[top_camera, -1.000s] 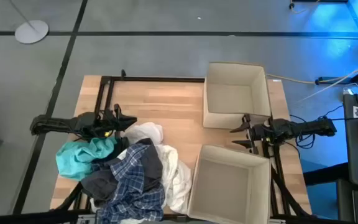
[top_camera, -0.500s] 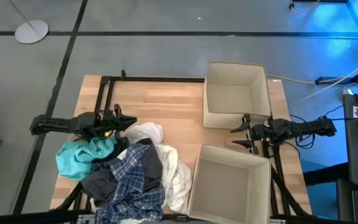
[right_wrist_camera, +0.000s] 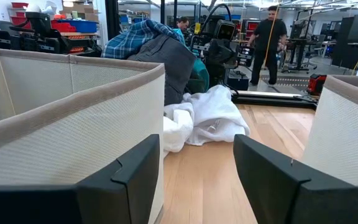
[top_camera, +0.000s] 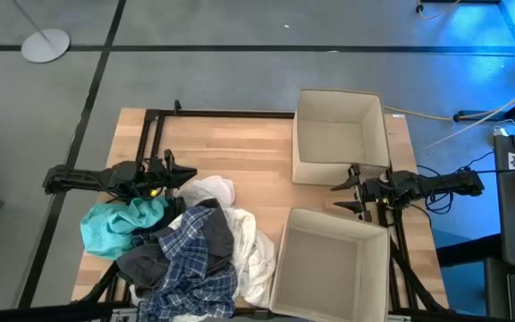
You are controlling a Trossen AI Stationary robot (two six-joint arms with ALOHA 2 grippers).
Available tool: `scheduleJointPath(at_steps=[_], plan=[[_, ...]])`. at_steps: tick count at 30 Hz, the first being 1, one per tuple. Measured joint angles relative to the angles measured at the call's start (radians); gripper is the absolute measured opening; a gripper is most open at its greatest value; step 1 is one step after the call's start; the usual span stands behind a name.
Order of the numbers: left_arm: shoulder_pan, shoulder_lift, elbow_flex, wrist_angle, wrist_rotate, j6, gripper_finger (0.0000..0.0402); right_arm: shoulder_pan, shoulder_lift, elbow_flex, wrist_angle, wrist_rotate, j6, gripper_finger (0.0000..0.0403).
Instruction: Sort clothes
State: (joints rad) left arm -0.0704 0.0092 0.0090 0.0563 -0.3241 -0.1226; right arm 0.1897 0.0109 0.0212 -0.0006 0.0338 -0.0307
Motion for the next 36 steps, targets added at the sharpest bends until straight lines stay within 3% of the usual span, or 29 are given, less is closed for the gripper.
scheduleJointPath(at_steps=[20, 28, 36], plan=[[0.000, 0.000, 0.000, 0.000, 0.000, 0.000, 0.0029, 0.000, 0.000, 0.000, 0.001, 0.000, 0.000, 0.0209], [0.000, 0.000, 0.000, 0.000, 0.000, 0.000, 0.0029, 0.000, 0.000, -0.004, 0.111, 0.000, 0.030, 0.0209], [0.000, 0.000, 0.000, 0.000, 0.000, 0.000, 0.0029, 0.000, 0.001, 0.099, 0.134, 0.055, 0.051, 0.0209]])
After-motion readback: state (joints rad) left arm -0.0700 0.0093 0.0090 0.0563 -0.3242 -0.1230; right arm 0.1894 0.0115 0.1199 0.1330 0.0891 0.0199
